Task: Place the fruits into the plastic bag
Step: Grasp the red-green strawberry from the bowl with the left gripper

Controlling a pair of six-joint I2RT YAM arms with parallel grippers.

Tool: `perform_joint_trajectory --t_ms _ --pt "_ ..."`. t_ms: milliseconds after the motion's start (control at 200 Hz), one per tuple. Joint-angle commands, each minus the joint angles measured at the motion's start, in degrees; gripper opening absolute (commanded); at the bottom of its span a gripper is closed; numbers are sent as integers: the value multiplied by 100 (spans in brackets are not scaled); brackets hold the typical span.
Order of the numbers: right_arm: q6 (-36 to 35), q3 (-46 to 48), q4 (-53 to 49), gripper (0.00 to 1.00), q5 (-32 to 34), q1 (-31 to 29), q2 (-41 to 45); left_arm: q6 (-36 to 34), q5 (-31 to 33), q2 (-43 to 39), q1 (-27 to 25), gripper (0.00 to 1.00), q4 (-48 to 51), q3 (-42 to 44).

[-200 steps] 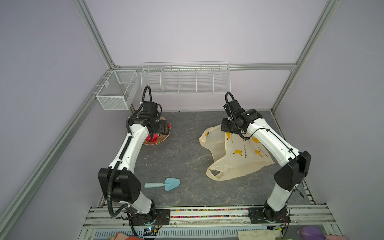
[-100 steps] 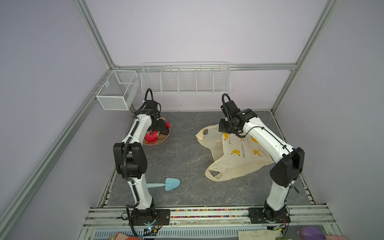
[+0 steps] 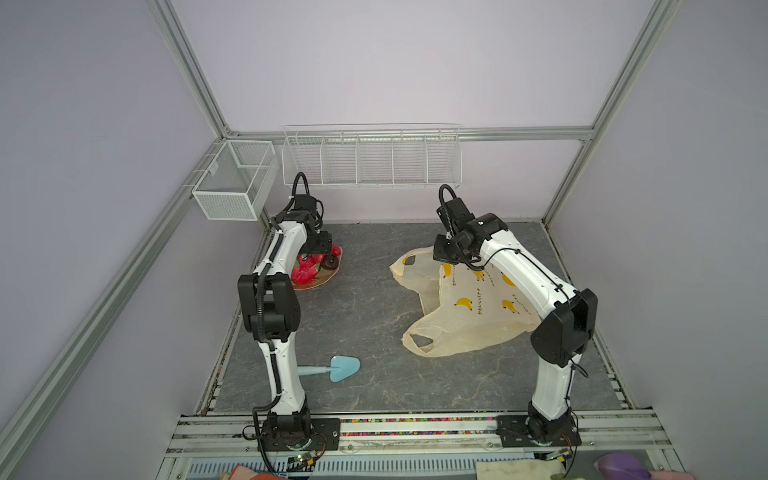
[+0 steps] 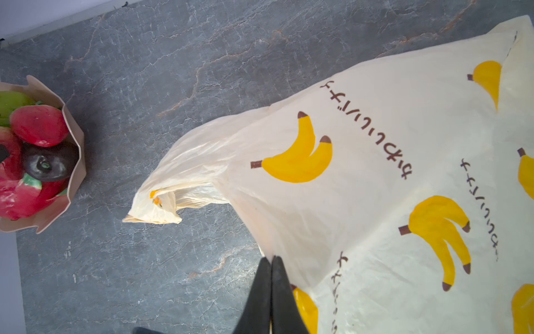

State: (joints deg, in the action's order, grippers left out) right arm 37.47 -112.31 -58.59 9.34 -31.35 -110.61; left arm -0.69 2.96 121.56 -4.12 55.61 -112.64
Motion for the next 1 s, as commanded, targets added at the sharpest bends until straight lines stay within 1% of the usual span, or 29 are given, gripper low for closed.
perform_joint_trajectory --t_ms 0,400,500,585,725,995 --pt "-10 -188 -164 6 -8 19 -145 -50 -111 146 25 77 71 -242" --pt "-52 -308 -156 6 -26 19 -207 -52 22 366 24 70 72 -352" --pt "-61 -335 -158 6 -3 19 -202 -69 -31 360 20 68 67 -357" --pt "-63 -338 -154 6 0 23 -207 -66 -74 360 23 65 71 -362" --pt "-64 -377 -168 6 3 23 -224 -59 -109 339 25 55 95 -339" --pt "-58 -403 -192 6 69 18 -189 -4 -152 90 25 44 -53 -108"
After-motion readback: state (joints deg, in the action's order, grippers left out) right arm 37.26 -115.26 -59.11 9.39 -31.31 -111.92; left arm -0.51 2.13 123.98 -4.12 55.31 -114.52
